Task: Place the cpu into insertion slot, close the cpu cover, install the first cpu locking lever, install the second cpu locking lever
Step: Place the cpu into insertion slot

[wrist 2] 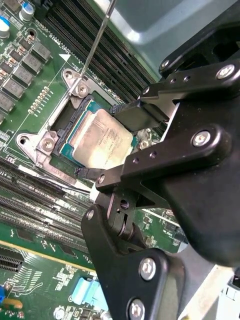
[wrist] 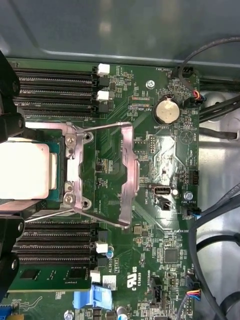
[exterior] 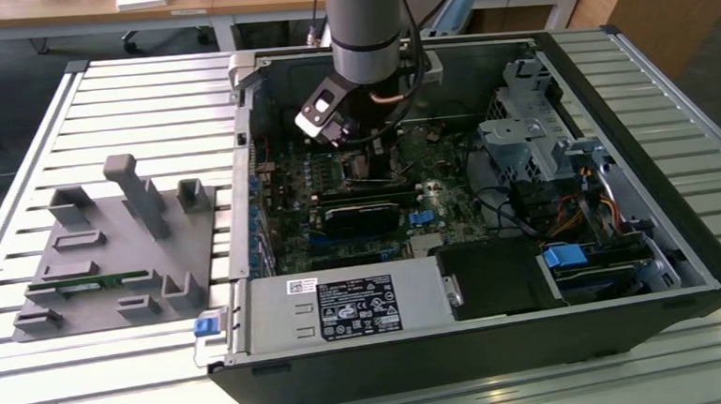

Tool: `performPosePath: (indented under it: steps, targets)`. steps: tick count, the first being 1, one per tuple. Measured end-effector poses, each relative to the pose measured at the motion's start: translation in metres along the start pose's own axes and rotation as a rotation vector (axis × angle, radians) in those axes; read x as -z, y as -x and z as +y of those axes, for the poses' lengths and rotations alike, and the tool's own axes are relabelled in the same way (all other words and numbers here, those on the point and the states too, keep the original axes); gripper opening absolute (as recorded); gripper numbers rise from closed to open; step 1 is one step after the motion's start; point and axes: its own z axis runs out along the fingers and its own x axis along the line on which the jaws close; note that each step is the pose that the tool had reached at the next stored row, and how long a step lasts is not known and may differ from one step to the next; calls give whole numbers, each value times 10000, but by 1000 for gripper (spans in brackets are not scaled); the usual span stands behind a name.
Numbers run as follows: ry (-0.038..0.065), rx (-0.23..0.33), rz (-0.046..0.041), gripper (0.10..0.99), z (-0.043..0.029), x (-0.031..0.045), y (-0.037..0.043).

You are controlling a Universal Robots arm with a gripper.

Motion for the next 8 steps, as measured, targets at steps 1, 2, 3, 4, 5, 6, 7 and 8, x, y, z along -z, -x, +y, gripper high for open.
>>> performPosePath:
  steps: [1,2,3,4,5,6,7,8]
  targets:
    - [-2,-4,-1,541,-1,-7,0]
    - [-1,-8,0,541,-2,-15,0]
    - [-3,-9,-2,541,-2,-19,1]
    - [-3,-10,-3,541,-2,-19,1]
    - [-3,-10,-4,541,-3,-19,1]
    - [-3,-10,-4,541,-2,-20,1]
    - [-2,-10,-2,541,-2,-21,0]
    - [-2,-10,-2,541,-2,-21,0]
